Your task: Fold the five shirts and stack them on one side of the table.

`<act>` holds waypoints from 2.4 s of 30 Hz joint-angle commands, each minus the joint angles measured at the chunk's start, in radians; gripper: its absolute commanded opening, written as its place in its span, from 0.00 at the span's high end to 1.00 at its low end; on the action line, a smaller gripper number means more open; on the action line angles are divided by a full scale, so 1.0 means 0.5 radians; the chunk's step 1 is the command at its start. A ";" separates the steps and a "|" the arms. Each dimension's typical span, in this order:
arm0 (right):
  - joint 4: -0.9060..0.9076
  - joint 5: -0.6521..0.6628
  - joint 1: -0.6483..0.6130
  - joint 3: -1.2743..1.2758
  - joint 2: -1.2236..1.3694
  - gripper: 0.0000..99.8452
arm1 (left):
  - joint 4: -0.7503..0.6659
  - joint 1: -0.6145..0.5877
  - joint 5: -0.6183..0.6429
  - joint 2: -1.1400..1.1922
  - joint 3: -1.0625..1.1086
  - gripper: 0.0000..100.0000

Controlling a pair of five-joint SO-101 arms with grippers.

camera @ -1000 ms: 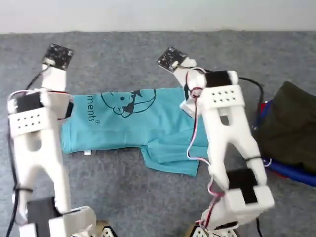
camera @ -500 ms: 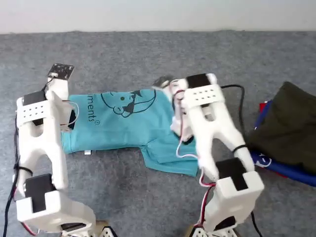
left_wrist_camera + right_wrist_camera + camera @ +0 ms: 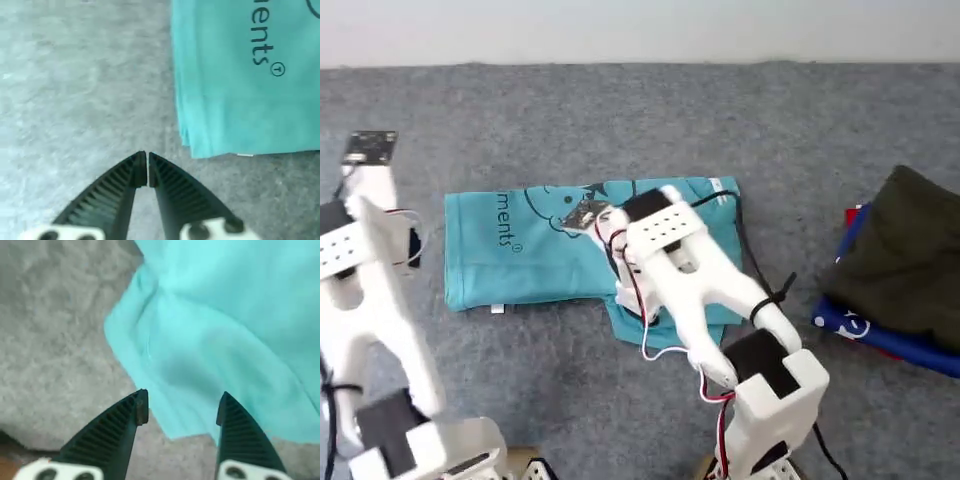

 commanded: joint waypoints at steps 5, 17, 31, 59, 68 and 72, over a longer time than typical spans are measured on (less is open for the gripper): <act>-0.207 -0.025 -0.167 0.061 0.115 0.82 | 0.092 -0.110 0.006 -0.264 -0.066 0.98; -0.121 -0.015 -0.127 -0.224 0.311 0.99 | 0.135 -0.110 0.012 -0.285 -0.066 0.98; 0.293 -0.028 -0.336 -0.589 0.315 0.91 | 0.135 -0.104 0.012 -0.285 -0.066 0.98; -0.186 0.018 0.713 -1.148 0.898 0.99 | -0.230 0.531 0.089 0.319 0.207 0.94; -0.192 0.264 0.891 -1.752 1.275 0.99 | -0.448 0.245 -0.196 0.964 0.005 0.94; -0.078 0.264 0.916 -2.031 1.404 0.99 | -0.334 0.178 -0.212 1.166 -0.339 0.94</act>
